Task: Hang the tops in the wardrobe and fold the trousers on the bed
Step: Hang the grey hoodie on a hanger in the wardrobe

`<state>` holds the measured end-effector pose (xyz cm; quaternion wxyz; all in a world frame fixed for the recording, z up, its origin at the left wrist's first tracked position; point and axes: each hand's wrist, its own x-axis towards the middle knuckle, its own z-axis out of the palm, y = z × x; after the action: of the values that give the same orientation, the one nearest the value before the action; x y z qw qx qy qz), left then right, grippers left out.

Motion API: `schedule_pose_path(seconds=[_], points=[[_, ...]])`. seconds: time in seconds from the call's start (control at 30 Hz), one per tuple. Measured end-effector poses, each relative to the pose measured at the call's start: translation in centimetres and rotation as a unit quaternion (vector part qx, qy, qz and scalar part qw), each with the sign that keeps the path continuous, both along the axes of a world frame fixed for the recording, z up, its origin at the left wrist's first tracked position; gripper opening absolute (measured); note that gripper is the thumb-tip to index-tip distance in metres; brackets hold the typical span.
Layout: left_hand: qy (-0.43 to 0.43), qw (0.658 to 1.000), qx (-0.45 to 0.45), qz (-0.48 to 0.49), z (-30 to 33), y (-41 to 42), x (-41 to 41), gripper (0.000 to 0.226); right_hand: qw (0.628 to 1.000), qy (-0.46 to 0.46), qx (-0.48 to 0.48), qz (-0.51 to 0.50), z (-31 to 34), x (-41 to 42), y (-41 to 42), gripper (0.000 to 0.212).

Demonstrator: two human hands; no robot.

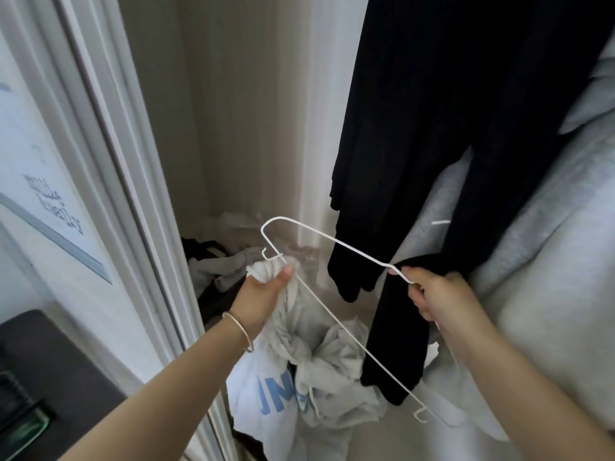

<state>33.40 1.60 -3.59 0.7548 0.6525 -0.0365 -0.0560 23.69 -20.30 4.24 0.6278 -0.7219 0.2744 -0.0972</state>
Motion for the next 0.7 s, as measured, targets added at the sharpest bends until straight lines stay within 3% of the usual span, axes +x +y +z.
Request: schedule_pose_path(seconds=[0.1, 0.23, 0.4, 0.5, 0.7], points=[[-0.008, 0.999, -0.033, 0.013, 0.0, 1.1, 0.3, 0.07, 1.0, 0.022, -0.021, -0.003, -1.3, -0.3, -1.0, 0.036], [0.015, 0.998, -0.05, 0.046, 0.2, 1.9, 0.8, 0.079, 0.994, 0.038, -0.065, 0.076, -1.6, -1.0, -2.2, 0.031], [-0.038, 0.998, 0.008, 0.055, 1.3, 1.5, 0.6, 0.04, 0.97, 0.033, -0.199, 0.133, -2.9, -1.6, -1.2, 0.037], [-0.046, 0.997, 0.021, 0.054, 1.9, 1.5, 0.3, 0.017, 0.968, -0.013, -0.208, 0.137, -2.5, -1.9, -0.8, 0.032], [-0.066, 0.994, 0.084, 0.008, 3.5, 2.2, -0.5, 0.018, 0.957, -0.059, -0.249, 0.136, -1.6, -2.3, -0.8, 0.029]])
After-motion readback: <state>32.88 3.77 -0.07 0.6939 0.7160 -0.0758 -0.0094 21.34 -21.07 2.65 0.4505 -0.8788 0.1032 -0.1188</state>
